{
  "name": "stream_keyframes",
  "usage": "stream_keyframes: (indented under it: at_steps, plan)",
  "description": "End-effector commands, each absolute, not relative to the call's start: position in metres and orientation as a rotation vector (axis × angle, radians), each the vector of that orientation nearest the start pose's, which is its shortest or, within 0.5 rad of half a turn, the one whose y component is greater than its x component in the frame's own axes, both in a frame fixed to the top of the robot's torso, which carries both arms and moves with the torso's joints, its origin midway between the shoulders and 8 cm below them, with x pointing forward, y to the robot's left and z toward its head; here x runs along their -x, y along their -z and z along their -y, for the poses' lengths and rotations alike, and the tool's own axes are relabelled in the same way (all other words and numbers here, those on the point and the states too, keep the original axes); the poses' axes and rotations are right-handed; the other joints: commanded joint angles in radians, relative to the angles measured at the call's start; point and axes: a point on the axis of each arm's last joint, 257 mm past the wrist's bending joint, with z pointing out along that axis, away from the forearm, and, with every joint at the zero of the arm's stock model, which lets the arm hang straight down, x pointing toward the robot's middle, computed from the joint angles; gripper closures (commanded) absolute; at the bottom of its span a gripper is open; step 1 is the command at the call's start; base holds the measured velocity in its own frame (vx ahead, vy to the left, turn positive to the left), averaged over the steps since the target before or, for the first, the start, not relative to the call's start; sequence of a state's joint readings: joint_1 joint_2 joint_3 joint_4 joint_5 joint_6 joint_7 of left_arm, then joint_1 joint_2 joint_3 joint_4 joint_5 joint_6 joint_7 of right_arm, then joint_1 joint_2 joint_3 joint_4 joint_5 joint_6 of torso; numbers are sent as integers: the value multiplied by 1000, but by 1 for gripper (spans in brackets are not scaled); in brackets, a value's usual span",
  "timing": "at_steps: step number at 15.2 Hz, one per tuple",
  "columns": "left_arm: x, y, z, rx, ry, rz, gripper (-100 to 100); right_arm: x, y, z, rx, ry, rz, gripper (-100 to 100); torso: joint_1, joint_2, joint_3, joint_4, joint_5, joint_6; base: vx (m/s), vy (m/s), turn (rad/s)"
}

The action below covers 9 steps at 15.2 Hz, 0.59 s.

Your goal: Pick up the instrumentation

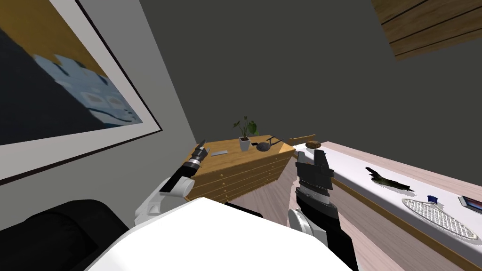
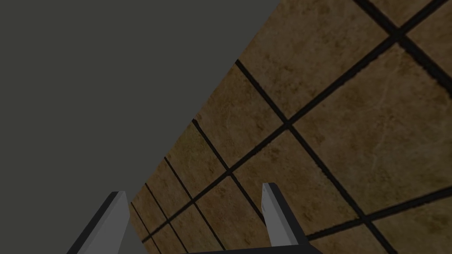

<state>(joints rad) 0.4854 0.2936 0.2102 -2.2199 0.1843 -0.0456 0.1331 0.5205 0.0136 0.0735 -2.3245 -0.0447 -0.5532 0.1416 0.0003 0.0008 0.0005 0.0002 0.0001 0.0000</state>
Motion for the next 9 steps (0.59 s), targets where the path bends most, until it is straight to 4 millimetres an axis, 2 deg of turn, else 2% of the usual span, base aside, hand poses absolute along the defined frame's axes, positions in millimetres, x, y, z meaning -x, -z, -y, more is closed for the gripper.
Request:
stream_keyframes:
  at_steps: [1, 3, 4, 6, 7, 9]
  plan:
    - [-402, 84, -395, 1059, 1115, -998, -100, -326, -47, 263, -594, -1279, -550, 0, 0, 0, 0, 0, 0, 0, -13, -8, -168]
    - [-403, 90, -397, 1079, 1104, -1011, -100, -326, -47, 263, -594, -1279, -550, 0, 0, 0, 0, 0, 0, 0, -13, -5, -105]
    - [-406, 99, -412, 1115, 1078, -1027, -100, -326, -47, 263, -594, -1279, -550, 0, 0, 0, 0, 0, 0, 0, -15, -5, -90]
    - [-406, 106, -414, 1142, 1062, -1043, -100, -326, -47, 263, -594, -1279, -550, 0, 0, 0, 0, 0, 0, 0, -13, -5, -115]
    - [-408, 112, -430, 1172, 1039, -1051, -100, -326, -47, 263, -594, -1279, -550, 0, 0, 0, 0, 0, 0, 0, -12, -8, -178]
    - [-408, 123, -433, 1209, 1017, -1072, -100, -326, -47, 263, -594, -1279, -550, 0, 0, 0, 0, 0, 0, 0, -10, -3, -127]
